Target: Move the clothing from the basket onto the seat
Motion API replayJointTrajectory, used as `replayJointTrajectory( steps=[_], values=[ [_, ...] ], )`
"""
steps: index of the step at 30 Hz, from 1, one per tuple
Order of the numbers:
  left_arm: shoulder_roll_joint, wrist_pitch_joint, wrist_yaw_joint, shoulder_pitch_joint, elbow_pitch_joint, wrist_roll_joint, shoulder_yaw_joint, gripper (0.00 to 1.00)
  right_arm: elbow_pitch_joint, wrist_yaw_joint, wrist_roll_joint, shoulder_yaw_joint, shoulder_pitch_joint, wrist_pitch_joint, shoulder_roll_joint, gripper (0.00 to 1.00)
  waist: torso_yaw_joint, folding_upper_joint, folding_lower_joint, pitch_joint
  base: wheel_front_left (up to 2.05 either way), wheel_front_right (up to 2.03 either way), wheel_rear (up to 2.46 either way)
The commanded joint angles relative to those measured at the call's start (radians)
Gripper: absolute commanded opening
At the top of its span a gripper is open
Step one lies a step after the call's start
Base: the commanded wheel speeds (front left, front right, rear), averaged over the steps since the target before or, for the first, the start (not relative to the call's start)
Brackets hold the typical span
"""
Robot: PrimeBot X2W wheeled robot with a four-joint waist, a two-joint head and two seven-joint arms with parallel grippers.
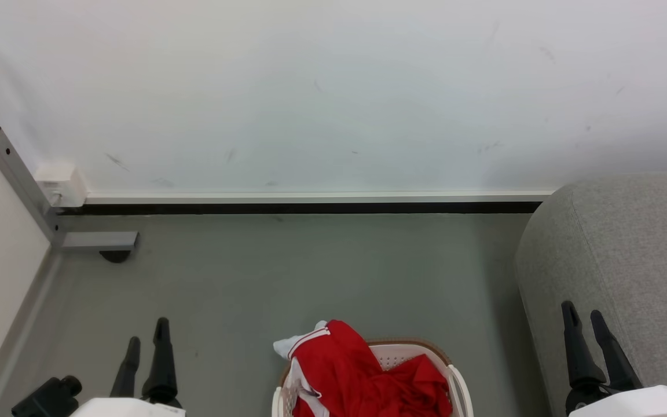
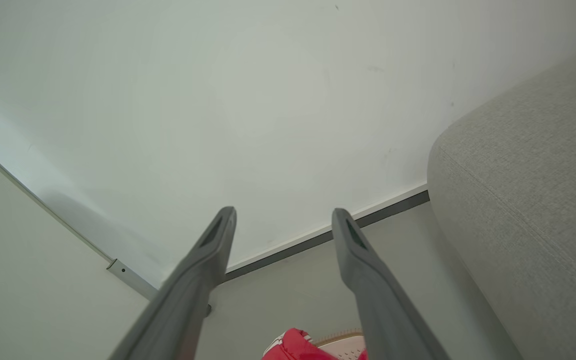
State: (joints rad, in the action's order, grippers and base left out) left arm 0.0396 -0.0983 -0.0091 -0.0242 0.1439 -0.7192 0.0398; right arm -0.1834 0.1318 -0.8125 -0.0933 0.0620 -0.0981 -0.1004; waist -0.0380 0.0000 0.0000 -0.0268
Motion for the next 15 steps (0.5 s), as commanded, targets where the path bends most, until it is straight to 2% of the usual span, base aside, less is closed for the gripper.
replayJointTrajectory(
  steps=[1,15],
  values=[
    [0.009,-0.013,0.002,0.000,-0.019,0.038,0.000,1.00,0.013,-0.001,0.031,-0.004,0.011,-0.012,-0.013,1.00,-0.001,0.0000,0.0000,0.000,0.00,0.00,0.00],
    [0.011,-0.051,0.012,0.015,-0.040,0.194,-0.014,1.00,0.022,-0.001,0.167,-0.014,0.007,-0.051,-0.012,1.00,-0.006,0.0000,0.0000,-0.005,0.00,0.00,0.00]
  ],
)
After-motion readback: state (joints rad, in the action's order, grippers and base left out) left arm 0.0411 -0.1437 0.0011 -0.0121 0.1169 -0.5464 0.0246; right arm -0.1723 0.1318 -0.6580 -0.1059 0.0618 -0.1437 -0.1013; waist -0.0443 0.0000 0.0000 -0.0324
